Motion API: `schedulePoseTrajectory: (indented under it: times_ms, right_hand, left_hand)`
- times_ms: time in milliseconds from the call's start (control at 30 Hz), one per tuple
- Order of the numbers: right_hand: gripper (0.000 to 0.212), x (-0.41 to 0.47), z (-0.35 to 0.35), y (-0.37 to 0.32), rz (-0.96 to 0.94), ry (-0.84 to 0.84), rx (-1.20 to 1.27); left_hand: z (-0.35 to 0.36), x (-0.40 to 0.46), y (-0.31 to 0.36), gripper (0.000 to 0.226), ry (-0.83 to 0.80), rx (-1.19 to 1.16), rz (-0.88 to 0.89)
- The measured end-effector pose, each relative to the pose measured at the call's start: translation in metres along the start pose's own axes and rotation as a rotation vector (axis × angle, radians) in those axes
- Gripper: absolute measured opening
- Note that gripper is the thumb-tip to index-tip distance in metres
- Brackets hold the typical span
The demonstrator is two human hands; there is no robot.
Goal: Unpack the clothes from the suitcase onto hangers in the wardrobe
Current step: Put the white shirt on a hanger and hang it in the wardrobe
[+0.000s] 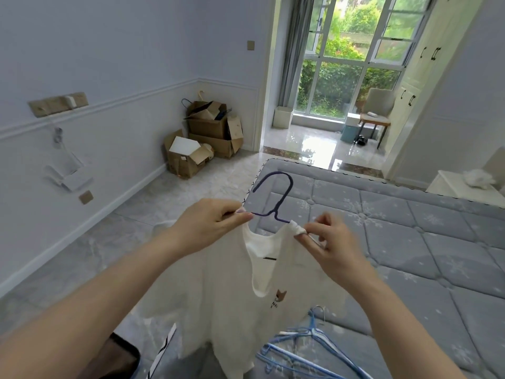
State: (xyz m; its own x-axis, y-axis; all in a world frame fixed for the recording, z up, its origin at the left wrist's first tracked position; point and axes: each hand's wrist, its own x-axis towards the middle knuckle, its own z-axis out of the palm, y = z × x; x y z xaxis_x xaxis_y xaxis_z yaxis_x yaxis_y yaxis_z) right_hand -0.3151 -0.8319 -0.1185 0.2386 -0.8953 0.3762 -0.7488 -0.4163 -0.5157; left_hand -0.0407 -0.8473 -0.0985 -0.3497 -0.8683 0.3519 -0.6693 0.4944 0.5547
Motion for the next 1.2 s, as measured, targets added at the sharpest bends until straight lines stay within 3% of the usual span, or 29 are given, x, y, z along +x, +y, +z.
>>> schedulePoseTrajectory:
  times_ms: [133,267,367,433,567,700,833,933,1067,1133,1200]
  right_hand:
    - [0.039,0.013,-0.013,-0.002,-0.126,0.215,0.119]
    - [0.045,0.026,-0.031,-0.004,-0.020,0.363,0.257]
    - [0.044,0.034,-0.045,0.001,0.032,0.416,0.310]
    - [0.042,0.036,-0.052,0.002,0.021,0.431,0.324]
    - [0.040,0.037,-0.058,0.002,-0.002,0.466,0.342]
    - [0.042,0.037,-0.068,0.006,0.016,0.466,0.362]
    - [0.037,0.033,-0.079,0.004,-0.044,0.338,0.335]
    - [0.032,0.031,-0.078,-0.007,-0.063,0.315,0.394]
    - [0.022,0.036,-0.071,-0.013,-0.071,0.355,0.459]
    - [0.029,0.039,-0.066,-0.015,-0.085,0.353,0.437]
    - [0.042,0.040,-0.059,-0.017,-0.104,0.328,0.410]
  left_hand:
    - [-0.032,0.007,0.007,0.024,0.034,-0.105,0.077]
    - [-0.053,0.008,-0.002,0.047,0.356,0.043,0.262]
    - [-0.060,0.006,-0.014,0.057,0.605,0.157,0.184]
    - [-0.064,0.004,-0.018,0.055,0.693,0.096,0.086]
    - [-0.078,0.006,-0.017,0.027,0.760,-0.065,0.009]
    - [-0.099,0.009,-0.022,0.008,0.753,-0.142,0.067]
    - [-0.117,0.016,-0.027,0.011,0.638,-0.161,-0.037]
    - [-0.118,0.022,-0.020,0.021,0.363,-0.170,-0.172]
    - [-0.120,0.023,0.009,0.049,0.432,-0.340,-0.194]
    - [-0.120,0.021,0.024,0.044,0.366,-0.221,-0.044]
    - [-0.111,0.021,0.032,0.037,0.225,0.101,0.088]
